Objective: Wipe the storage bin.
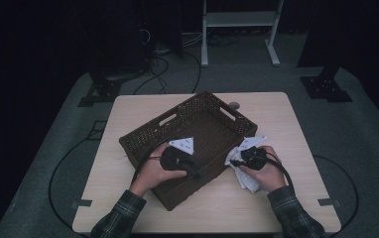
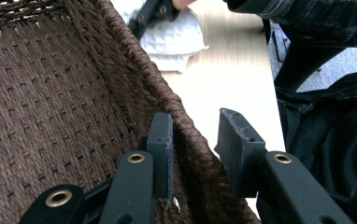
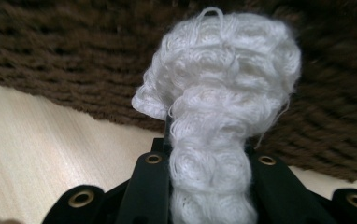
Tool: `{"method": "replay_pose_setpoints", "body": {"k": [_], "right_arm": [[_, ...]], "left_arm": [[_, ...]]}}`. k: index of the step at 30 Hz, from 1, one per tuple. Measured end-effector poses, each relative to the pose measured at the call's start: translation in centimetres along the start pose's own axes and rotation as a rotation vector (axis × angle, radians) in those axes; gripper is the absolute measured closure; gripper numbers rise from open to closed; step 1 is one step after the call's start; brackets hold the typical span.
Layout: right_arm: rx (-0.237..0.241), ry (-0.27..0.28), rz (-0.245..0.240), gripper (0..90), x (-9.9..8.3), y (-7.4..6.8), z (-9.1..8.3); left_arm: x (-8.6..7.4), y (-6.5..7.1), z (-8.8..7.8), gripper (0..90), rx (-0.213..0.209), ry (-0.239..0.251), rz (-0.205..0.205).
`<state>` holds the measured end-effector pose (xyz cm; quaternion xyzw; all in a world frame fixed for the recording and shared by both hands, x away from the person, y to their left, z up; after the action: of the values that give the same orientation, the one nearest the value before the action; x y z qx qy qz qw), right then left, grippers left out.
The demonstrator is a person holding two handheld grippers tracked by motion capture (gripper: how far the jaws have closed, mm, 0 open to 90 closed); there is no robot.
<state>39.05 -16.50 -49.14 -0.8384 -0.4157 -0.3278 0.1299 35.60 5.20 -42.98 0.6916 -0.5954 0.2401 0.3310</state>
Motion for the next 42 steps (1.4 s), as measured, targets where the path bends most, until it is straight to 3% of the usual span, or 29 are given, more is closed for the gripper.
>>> {"method": "replay_pose_setpoints", "body": {"k": [4, 9, 13, 18, 22, 25, 31, 38, 42], "right_arm": [[0.011, -0.036, -0.001, 76.1, -0.5, -0.2, 0.8], [0.025, -0.029, 0.016, 76.0, -0.8, -0.1, 1.0], [0.026, -0.069, 0.015, 75.9, -1.5, -0.3, 1.6], [0.019, -0.072, 0.006, 75.9, -1.5, -0.4, 1.5], [0.004, -0.041, -0.014, 75.9, -0.7, -0.7, 0.6], [-0.006, 0.012, -0.027, 75.9, 0.1, -1.0, -0.5], [-0.001, 0.08, -0.047, 75.9, 1.6, -1.6, -2.1], [0.009, 0.139, -0.07, 75.9, 2.6, -2.6, -3.6], [0.005, 0.133, -0.085, 75.9, 2.8, -2.9, -3.6]], "left_arm": [[0.0, 0.0, 0.0, 66.0, 0.001, 0.0, 0.001], [0.0, 0.0, 0.0, 66.0, 0.001, 0.0, 0.001], [0.0, 0.0, 0.0, 66.0, 0.001, -0.001, 0.002], [0.0, 0.0, 0.0, 66.0, 0.0, 0.001, 0.0], [0.0, 0.0, 0.0, 65.9, -0.001, 0.001, -0.002], [0.0, 0.0, 0.0, 66.0, -0.001, 0.0, -0.001], [0.0, 0.0, 0.0, 65.9, -0.001, 0.001, -0.003], [0.0, 0.0, 0.0, 66.0, -0.001, 0.0, -0.003], [0.0, 0.0, 0.0, 65.9, -0.001, 0.0, -0.003]]}}
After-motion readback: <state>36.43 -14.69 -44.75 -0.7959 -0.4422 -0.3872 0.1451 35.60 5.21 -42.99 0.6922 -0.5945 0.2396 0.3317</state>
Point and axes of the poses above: each handheld gripper's, and its own axes: z roughly forward along the jaws, x roughly out of its top, y roughly to its right, the point moved 5 cm from there along z, roughly forward along the jaws
